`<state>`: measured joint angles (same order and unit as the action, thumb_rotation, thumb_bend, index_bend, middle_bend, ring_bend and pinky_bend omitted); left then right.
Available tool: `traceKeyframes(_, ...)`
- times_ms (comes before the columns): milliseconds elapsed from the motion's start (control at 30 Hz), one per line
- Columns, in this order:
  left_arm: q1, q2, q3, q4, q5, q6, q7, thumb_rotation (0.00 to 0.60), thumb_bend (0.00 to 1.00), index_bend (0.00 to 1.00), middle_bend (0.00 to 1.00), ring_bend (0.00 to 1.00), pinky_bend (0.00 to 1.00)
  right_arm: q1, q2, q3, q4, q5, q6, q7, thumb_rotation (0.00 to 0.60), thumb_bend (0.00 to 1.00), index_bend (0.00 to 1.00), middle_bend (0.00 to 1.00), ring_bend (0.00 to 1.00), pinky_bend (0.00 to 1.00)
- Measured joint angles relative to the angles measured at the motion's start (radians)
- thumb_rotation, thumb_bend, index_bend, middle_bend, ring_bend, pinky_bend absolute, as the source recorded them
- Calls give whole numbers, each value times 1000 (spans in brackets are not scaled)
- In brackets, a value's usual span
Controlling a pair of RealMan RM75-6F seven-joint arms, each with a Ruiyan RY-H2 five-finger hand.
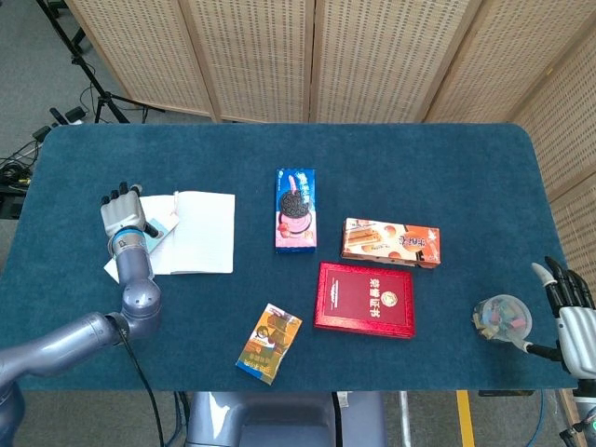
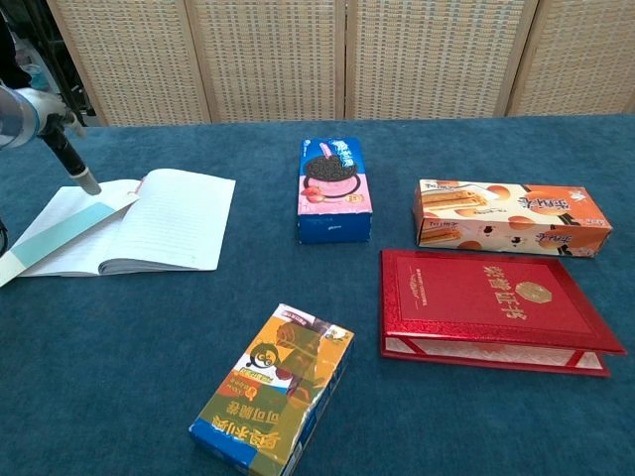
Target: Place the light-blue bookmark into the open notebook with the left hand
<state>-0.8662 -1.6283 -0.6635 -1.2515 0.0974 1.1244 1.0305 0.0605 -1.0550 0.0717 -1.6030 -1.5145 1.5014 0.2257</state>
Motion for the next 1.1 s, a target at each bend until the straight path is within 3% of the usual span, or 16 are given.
traceKeyframes(300,144,242,98,-299,288,-174,-195,600,342,0,0,0,35,-1,-1,1,-4,4,0,-15,600,2,0,0,0,0)
traceKeyframes(500,219,383,188,-404,534,-273,-290,600,372,0,0,0,0,-4,0,4,-11,13,4,-22,600,2,0,0,0,0)
traceKeyframes(667,266,463,263,-422,768,-325,-378,600,372,0,0,0,0,-10,2,7,-19,18,12,-33,600,2,0,0,0,0)
traceKeyframes(867,321,528,365,-395,1072,-355,-569,600,375,0,0,0,0,-12,0,3,-28,10,14,-49,600,2,0,0,0,0)
traceKeyframes(1100,372,561,528,-275,1334,-357,-831,600,635,0,0,0,0,-10,-2,-4,-38,0,9,-66,600,2,0,0,0,0)
